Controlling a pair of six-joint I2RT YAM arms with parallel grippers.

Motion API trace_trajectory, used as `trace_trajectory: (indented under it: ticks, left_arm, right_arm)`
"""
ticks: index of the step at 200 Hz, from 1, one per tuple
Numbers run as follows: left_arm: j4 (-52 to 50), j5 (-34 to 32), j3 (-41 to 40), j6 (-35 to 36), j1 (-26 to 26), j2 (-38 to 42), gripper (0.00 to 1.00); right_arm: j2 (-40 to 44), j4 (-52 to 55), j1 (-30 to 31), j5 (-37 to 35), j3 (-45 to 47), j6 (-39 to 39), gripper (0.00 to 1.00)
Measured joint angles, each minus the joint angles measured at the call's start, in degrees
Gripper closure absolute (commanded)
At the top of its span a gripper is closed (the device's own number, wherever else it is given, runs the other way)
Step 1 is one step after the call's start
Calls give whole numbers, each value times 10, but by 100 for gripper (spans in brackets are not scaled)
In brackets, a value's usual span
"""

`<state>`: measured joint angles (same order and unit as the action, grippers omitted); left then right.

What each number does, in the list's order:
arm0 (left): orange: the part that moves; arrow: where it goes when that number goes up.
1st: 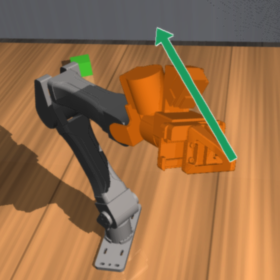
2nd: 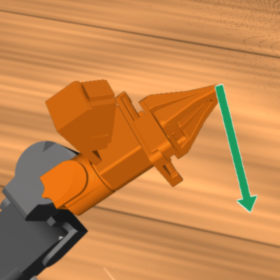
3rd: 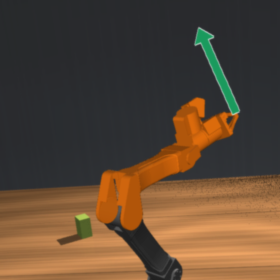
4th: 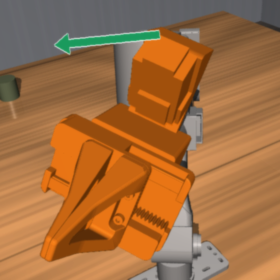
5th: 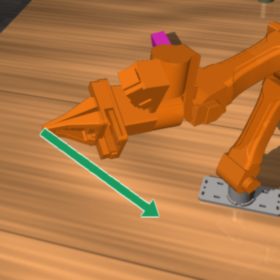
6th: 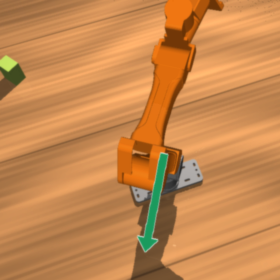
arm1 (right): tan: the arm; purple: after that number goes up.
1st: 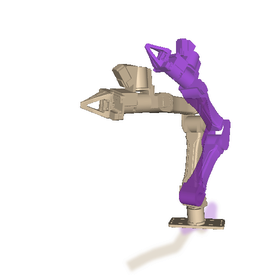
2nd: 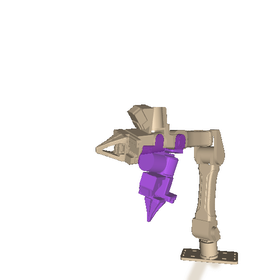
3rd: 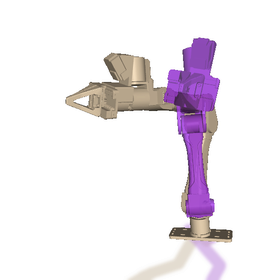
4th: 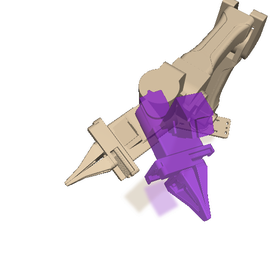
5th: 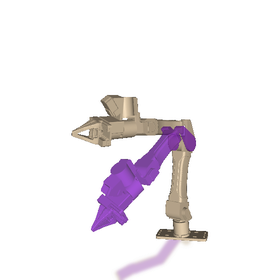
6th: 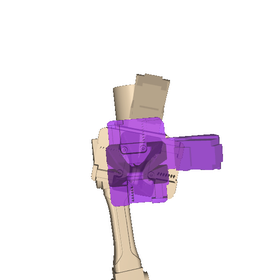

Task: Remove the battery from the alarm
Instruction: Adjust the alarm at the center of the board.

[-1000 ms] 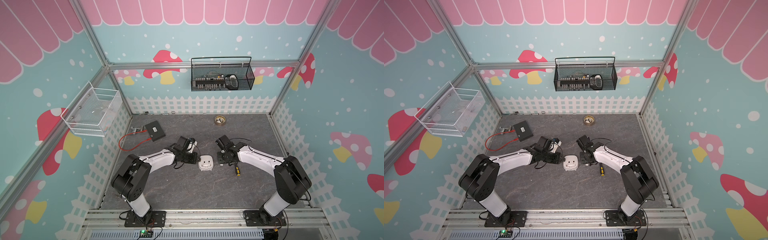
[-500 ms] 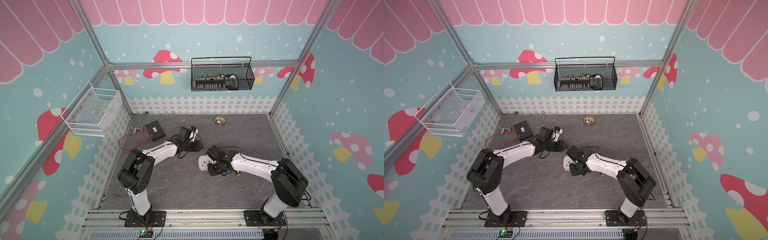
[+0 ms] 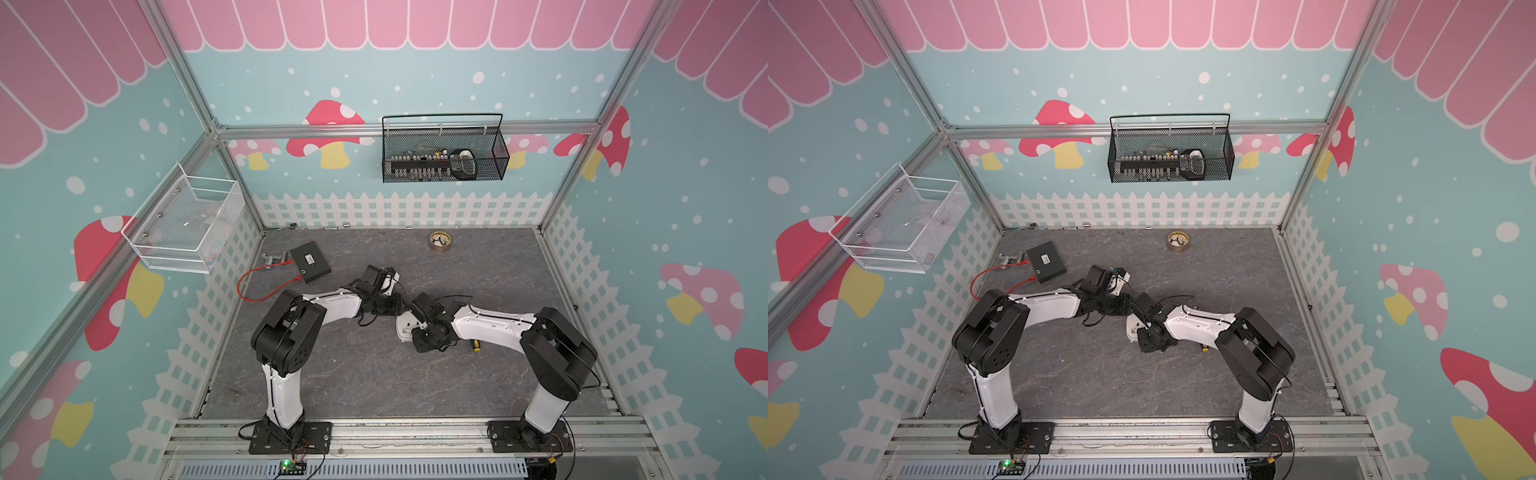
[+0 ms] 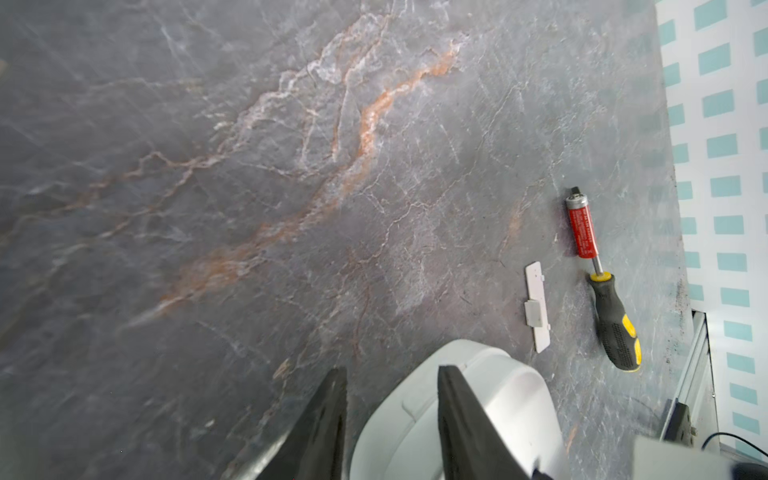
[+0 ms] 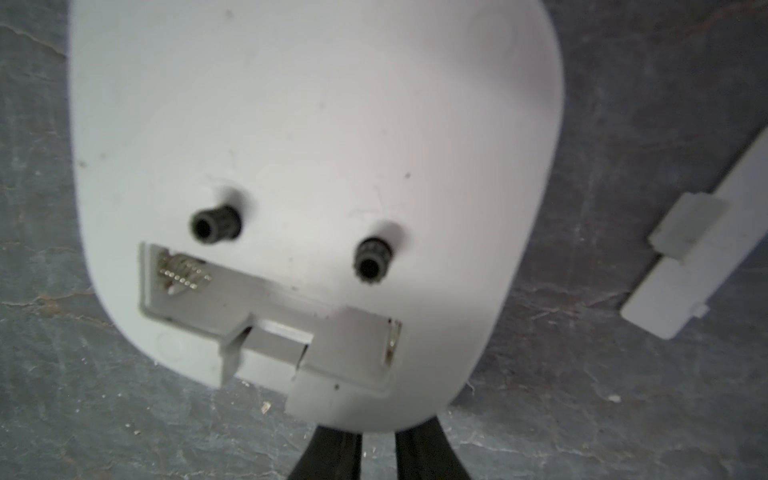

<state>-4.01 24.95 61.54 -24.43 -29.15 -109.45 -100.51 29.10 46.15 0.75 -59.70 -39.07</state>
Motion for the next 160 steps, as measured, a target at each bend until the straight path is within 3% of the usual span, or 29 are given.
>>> trace_trajectory:
  ticks: [64, 160]
  left_arm:
    - [39, -10, -89, -8, 8, 66, 61]
    - [30, -19, -133, -11, 2, 117, 61]
  right_arm:
    - [-15, 30, -13, -9, -25, 11, 80]
    - [-37, 34, -29, -44, -87, 35, 78]
